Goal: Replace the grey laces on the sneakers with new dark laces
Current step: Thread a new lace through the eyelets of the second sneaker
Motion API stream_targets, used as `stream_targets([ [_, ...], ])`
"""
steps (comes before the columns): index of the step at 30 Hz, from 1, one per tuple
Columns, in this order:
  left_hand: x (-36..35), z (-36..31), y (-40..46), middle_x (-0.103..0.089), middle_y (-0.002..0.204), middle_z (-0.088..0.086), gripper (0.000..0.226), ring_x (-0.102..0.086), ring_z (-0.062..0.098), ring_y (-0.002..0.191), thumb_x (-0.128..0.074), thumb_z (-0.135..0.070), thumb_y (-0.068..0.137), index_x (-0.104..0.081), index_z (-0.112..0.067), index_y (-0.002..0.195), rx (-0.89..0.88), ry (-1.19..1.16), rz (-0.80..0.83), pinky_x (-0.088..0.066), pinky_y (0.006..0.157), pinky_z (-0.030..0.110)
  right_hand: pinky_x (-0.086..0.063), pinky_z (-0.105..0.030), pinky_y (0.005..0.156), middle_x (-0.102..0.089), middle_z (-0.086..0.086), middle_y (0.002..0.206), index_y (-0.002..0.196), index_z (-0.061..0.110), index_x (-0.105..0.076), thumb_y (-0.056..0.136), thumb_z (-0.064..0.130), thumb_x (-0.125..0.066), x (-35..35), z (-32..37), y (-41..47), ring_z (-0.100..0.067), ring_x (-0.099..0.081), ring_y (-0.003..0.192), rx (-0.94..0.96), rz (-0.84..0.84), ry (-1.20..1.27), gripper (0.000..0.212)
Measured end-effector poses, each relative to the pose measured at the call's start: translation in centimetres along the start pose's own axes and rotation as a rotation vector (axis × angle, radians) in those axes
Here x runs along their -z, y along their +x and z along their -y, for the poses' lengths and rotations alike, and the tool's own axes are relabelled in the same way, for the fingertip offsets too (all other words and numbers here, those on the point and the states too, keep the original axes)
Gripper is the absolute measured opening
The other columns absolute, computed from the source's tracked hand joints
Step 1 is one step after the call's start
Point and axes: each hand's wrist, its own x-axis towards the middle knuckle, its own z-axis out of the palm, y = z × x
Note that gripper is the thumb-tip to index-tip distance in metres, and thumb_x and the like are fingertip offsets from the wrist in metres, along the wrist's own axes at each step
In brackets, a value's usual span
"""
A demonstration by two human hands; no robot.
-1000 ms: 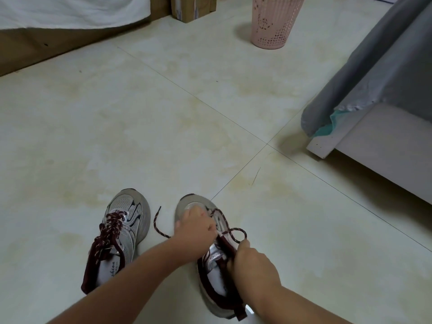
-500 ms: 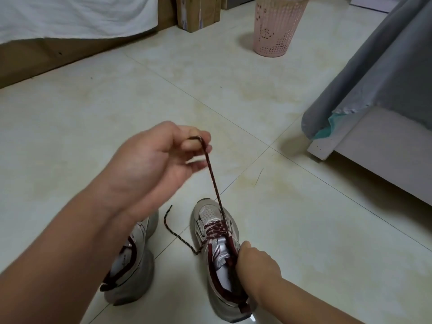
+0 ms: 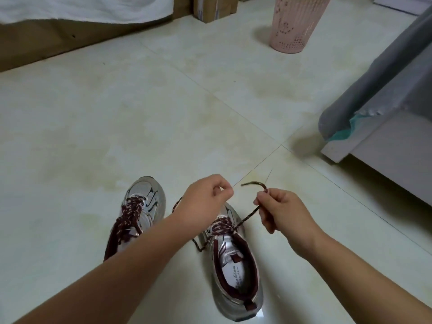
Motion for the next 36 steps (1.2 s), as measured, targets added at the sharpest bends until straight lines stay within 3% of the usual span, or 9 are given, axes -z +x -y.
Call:
stream_targets([
  [5,-2.4,7.1,-0.5,-0.050,0.113,0.002,0.027,-0.051,0.019,0.102,-0.049,-0.006,0.085,-0.052,-0.023,0.106,0.210,0.447,0.243,-0.043,0.084,0.029,-0.035,-0.024,0.044,-0.051,-0.010,0.055,0.081,0.001,-0.057,0.095,0.014,-0.048,1.4,-3.0,2.3,-0.019,-0.043,0.041,-0.223,-0.178,-0.073,0.021],
  [10,-2.3,8.7,-0.9,-0.047,0.082,-0.006,0.025,-0.047,0.017,0.082,-0.055,-0.018,0.082,-0.038,-0.028,0.067,0.151,0.487,0.242,-0.035,0.072,0.028,-0.040,-0.029,0.054,-0.057,-0.016,0.082,0.129,0.001,-0.031,0.091,0.014,-0.047,0.5,-4.8,3.1,-0.026,-0.053,0.063,-0.310,-0.231,-0.327,0.043],
  [12,-1.8,8.5,-0.5,-0.045,0.070,-0.005,0.027,-0.043,0.016,0.068,-0.051,-0.012,0.084,-0.037,-0.025,0.065,0.163,0.344,0.249,-0.035,0.064,0.027,-0.041,-0.031,0.066,-0.058,-0.013,0.093,0.130,0.005,-0.031,0.088,0.014,-0.049,-0.4,-4.5,2.7,-0.029,-0.057,0.079,-0.227,-0.218,-0.527,0.046],
  [16,0.0,5.6,0.3,-0.061,0.063,0.006,0.018,-0.052,0.009,0.046,-0.043,-0.005,0.089,-0.045,-0.013,0.074,0.291,-0.126,0.203,-0.040,0.051,0.023,-0.040,-0.027,0.066,-0.058,0.002,0.075,0.083,0.017,-0.057,0.083,0.015,-0.055,-3.4,-2.7,0.8,-0.016,-0.053,0.072,0.005,-0.003,-0.537,0.003],
  [21,0.5,1.8,0.8,-0.057,0.067,0.007,0.016,-0.057,0.012,0.043,-0.042,-0.001,0.094,-0.048,-0.010,0.082,0.463,-0.761,0.221,-0.049,0.043,0.020,-0.033,-0.025,0.064,-0.043,-0.003,0.067,0.073,0.009,-0.054,0.078,0.021,-0.064,-6.7,-1.8,-1.0,-0.013,-0.040,0.065,0.005,0.384,-0.187,0.016],
  [25,1.3,1.8,1.5,-0.054,0.070,0.011,0.018,-0.056,0.011,0.037,-0.039,0.005,0.093,-0.048,-0.007,0.082,0.525,-0.969,0.121,-0.050,0.041,0.019,-0.039,-0.019,0.054,-0.053,-0.005,0.056,0.064,0.009,-0.053,0.091,0.009,-0.053,-6.3,-1.7,-0.4,-0.014,-0.046,0.053,-0.028,0.324,-0.189,0.027],
  [28,3.0,3.3,2.0,-0.051,0.068,0.010,0.019,-0.053,0.009,0.036,-0.039,0.006,0.093,-0.048,-0.006,0.081,0.551,-0.897,-0.001,-0.049,0.040,0.019,-0.044,-0.020,0.047,-0.044,0.002,0.039,0.070,0.009,-0.052,0.096,0.010,-0.047,-4.7,-1.4,-0.2,-0.011,-0.040,0.035,-0.159,0.342,-0.080,0.027],
  [33,3.8,5.9,1.2,-0.052,0.069,0.009,0.018,-0.057,0.012,0.045,-0.040,0.007,0.092,-0.049,-0.005,0.083,0.584,-0.658,-0.027,-0.051,0.042,0.021,-0.033,-0.021,0.049,-0.035,0.006,0.048,0.078,0.008,-0.057,0.099,0.008,-0.037,-2.5,-0.2,-0.1,-0.005,-0.030,0.037,-0.138,0.270,-0.208,0.029],
  [36,3.7,6.6,0.9,-0.054,0.090,0.003,0.014,-0.053,0.013,0.074,-0.047,-0.010,0.092,-0.059,-0.013,0.099,0.337,0.090,-0.018,-0.048,0.068,0.026,-0.031,-0.010,0.048,-0.049,0.010,0.064,0.094,0.011,-0.063,0.096,0.007,-0.035,-3.3,1.0,0.1,0.003,-0.043,0.046,-0.015,0.262,-0.456,0.029],
])
